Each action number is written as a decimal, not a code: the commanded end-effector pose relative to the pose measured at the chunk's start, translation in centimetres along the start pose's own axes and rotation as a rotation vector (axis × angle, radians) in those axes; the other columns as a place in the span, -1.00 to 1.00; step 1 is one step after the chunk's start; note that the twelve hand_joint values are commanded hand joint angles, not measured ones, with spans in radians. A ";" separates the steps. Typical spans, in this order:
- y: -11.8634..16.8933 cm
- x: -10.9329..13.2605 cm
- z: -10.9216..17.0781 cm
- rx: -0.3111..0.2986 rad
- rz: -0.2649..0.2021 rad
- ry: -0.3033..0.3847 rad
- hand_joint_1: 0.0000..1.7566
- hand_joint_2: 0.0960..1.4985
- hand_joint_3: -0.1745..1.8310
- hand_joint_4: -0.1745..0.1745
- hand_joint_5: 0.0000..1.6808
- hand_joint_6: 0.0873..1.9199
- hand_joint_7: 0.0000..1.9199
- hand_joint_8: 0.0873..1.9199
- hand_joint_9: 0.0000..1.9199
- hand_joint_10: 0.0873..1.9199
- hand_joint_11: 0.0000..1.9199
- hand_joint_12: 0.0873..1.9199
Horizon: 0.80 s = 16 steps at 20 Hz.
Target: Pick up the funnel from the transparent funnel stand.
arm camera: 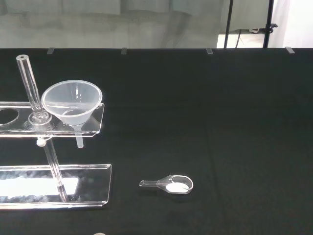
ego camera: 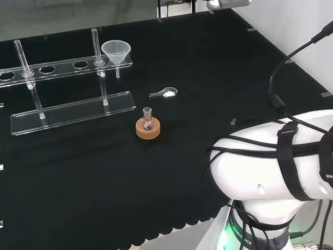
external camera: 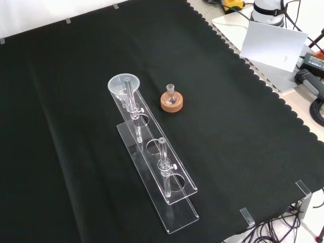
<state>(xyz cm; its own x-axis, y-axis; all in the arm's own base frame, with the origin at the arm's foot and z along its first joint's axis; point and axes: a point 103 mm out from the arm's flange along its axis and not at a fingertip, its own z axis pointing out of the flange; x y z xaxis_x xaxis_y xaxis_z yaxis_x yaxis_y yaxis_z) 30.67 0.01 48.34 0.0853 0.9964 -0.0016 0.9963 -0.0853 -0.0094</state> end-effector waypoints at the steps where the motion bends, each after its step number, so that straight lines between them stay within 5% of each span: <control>1: 0.1 -0.7 0.0 -0.009 0.002 -0.008 -0.90 0.35 -0.32 0.06 -0.80 -1.00 -1.00 -0.82 -0.93 -0.37 -0.93 0.41; 3: 0.3 -2.2 -0.2 -0.006 0.008 -0.008 -0.98 0.42 -0.31 0.11 -0.81 -1.00 -1.00 -0.89 -0.97 -0.38 -0.95 0.40; 14: 1.5 -1.1 -0.2 -0.008 0.044 0.020 -1.00 0.44 -0.31 0.11 -0.81 -1.00 -1.00 -0.92 -0.98 -0.39 -0.96 0.40; 15: 1.9 -2.0 -0.2 -0.009 -0.009 0.064 -1.00 0.44 -0.31 0.11 -0.81 -1.00 -1.00 -0.92 -0.97 -0.39 -0.96 0.40; 16: 2.1 -2.0 -0.1 -0.014 -0.006 0.060 -1.00 0.44 -0.31 0.11 -0.81 -1.00 -1.00 -0.92 -0.97 -0.39 -0.96 0.40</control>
<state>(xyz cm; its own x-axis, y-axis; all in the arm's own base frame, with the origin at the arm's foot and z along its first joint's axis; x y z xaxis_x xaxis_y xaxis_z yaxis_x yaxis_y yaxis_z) 31.42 -0.93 48.65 0.1047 0.9945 0.0005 0.9945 -0.1047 0.0028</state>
